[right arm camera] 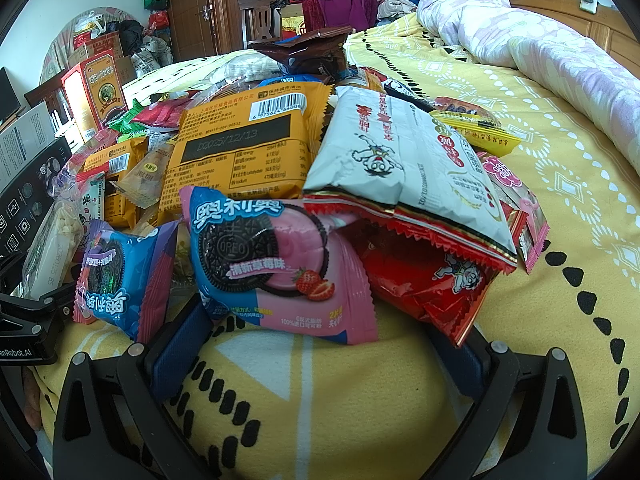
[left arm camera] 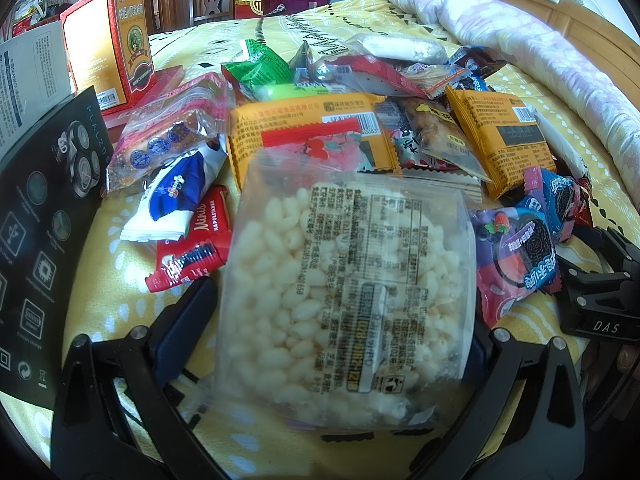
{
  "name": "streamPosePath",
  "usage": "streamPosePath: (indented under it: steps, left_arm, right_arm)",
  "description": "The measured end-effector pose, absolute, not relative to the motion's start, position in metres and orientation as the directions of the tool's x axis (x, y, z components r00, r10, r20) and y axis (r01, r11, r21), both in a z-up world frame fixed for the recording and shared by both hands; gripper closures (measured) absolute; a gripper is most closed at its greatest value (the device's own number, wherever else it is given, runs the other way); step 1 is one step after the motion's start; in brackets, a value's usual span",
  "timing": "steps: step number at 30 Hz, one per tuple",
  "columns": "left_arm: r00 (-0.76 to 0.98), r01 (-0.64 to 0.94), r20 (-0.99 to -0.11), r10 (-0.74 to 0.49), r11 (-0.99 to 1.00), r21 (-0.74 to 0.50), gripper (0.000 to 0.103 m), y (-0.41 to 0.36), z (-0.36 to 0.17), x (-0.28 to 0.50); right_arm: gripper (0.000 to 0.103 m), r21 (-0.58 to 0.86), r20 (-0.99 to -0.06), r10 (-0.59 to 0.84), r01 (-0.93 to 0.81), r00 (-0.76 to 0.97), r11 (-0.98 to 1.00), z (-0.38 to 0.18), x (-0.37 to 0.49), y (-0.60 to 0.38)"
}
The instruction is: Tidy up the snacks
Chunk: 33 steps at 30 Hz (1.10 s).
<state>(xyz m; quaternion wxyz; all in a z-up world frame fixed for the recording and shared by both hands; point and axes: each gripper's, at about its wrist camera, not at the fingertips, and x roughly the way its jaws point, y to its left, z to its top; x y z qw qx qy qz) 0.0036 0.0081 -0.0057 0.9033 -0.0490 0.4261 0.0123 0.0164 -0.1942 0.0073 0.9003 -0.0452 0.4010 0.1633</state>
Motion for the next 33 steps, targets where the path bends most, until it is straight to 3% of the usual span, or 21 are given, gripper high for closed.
streamPosePath:
  steps: [26, 33]
  left_arm:
    - [0.629, -0.058, -0.776, -0.041, 0.993, -0.099, 0.000, 0.012, 0.005, -0.002]
    - [0.646, -0.060, -0.763, 0.012, 0.998, -0.035, 0.000, 0.005, 0.023, -0.006]
  right_arm:
    - [0.000, 0.048, -0.737, 0.257, -0.330, 0.625, 0.943, 0.007, 0.016, -0.194]
    - [0.000, 0.047, -0.737, 0.256, -0.330, 0.626, 0.943, 0.007, 0.016, -0.194]
